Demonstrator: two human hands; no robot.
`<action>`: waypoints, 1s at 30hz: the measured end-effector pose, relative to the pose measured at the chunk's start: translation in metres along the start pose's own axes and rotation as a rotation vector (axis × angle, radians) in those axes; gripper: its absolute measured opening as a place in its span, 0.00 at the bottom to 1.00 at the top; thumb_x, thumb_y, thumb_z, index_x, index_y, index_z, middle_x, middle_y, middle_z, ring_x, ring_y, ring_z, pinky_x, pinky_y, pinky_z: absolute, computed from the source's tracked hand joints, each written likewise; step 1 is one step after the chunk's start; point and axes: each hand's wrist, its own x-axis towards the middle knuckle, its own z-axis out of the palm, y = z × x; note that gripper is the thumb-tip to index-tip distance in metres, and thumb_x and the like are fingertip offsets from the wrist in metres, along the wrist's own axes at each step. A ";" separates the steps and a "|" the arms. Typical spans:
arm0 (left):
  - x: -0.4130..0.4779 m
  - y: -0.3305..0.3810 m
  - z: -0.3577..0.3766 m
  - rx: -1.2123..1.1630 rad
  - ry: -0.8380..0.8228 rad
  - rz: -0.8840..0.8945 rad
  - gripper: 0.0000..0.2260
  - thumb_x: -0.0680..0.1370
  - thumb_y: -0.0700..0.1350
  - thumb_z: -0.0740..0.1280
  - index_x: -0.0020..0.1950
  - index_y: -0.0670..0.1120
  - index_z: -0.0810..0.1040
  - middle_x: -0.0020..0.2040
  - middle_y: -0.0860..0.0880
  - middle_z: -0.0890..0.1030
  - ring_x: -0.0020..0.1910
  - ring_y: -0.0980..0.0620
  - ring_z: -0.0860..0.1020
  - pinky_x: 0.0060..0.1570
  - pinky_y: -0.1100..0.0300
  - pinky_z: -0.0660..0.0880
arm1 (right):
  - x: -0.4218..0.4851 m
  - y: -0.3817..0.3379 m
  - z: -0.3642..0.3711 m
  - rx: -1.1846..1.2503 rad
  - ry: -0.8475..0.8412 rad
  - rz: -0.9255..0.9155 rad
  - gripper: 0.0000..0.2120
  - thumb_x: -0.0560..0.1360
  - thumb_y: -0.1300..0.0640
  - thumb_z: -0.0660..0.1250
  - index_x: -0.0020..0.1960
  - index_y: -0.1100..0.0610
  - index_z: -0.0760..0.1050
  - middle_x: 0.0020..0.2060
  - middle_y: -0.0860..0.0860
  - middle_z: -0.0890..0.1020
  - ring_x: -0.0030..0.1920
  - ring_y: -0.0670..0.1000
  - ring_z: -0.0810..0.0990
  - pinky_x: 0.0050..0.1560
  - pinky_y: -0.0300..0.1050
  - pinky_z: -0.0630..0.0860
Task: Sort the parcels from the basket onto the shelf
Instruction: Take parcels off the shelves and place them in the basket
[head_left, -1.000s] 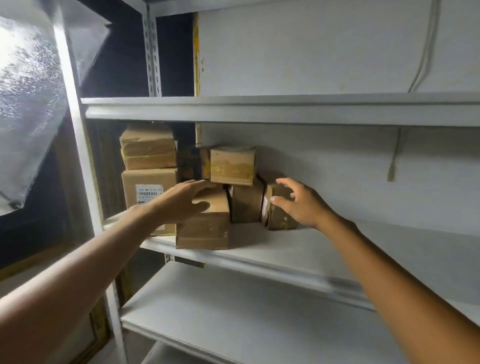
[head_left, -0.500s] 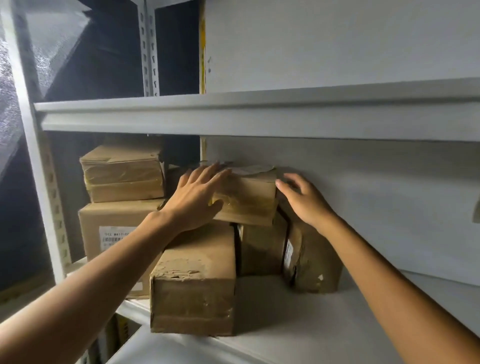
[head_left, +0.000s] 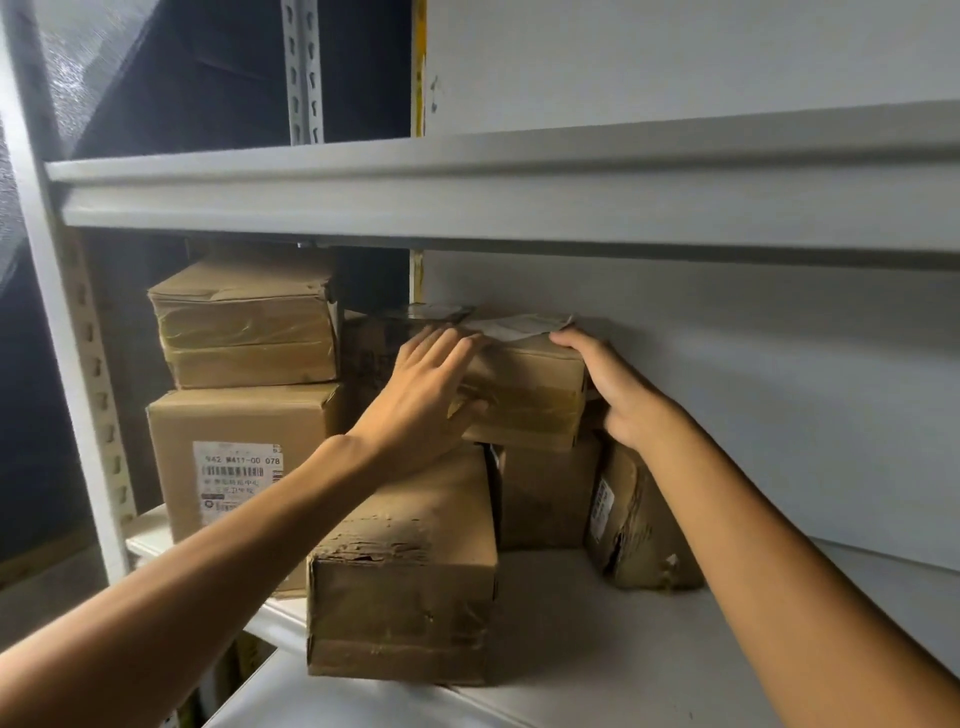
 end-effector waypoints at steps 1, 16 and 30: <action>-0.002 0.002 0.000 -0.046 -0.009 -0.020 0.28 0.75 0.45 0.70 0.73 0.43 0.65 0.69 0.45 0.70 0.71 0.44 0.64 0.73 0.50 0.59 | -0.002 0.000 0.002 0.000 0.006 0.000 0.21 0.71 0.39 0.67 0.57 0.53 0.78 0.54 0.53 0.81 0.56 0.54 0.76 0.63 0.53 0.69; -0.028 0.015 -0.045 -0.145 0.111 0.176 0.24 0.75 0.40 0.70 0.70 0.40 0.70 0.68 0.41 0.71 0.72 0.41 0.64 0.70 0.46 0.66 | -0.079 -0.006 0.015 0.101 0.121 -0.108 0.35 0.67 0.43 0.70 0.71 0.53 0.67 0.61 0.55 0.78 0.62 0.57 0.75 0.61 0.53 0.74; -0.072 0.013 -0.036 -0.702 0.141 -0.164 0.12 0.80 0.51 0.62 0.61 0.54 0.79 0.72 0.50 0.69 0.71 0.55 0.63 0.68 0.54 0.66 | -0.119 0.016 0.048 0.035 0.222 -0.124 0.31 0.74 0.44 0.68 0.73 0.42 0.61 0.64 0.48 0.74 0.58 0.48 0.75 0.56 0.49 0.76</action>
